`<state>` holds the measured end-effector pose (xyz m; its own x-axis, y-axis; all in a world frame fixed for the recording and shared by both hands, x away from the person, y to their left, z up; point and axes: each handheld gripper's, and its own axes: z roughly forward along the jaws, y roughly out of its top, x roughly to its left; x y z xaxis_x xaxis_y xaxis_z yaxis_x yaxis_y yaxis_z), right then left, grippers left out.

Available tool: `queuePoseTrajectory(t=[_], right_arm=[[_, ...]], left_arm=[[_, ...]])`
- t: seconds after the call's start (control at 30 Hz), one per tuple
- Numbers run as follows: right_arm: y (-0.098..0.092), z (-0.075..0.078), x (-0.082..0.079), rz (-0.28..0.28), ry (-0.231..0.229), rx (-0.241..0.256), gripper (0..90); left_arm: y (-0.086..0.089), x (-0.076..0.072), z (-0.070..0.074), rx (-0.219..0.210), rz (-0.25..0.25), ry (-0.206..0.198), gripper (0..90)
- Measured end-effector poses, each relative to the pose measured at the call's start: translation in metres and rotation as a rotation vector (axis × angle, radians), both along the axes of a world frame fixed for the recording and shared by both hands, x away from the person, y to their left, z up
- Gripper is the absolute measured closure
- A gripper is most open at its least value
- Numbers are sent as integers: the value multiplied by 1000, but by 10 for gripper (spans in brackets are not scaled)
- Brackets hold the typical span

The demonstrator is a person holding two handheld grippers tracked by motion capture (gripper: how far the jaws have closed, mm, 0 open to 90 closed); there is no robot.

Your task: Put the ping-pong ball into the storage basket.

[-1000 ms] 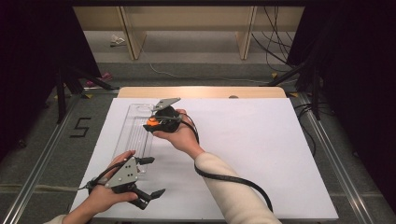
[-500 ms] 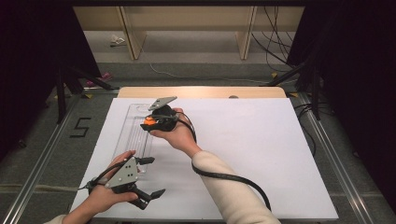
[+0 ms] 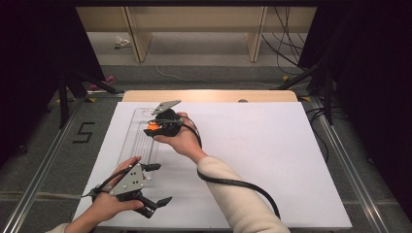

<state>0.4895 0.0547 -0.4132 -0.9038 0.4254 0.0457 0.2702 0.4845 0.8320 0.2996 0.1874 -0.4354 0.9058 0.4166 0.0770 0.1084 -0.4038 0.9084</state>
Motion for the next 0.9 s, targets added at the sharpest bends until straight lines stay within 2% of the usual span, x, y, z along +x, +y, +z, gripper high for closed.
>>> queuePoseTrajectory(t=[0.9], right_arm=[[17, -2, 3, 23, 8, -15, 515]], left_arm=[[0, 0, 0, 3, -4, 0, 0]])
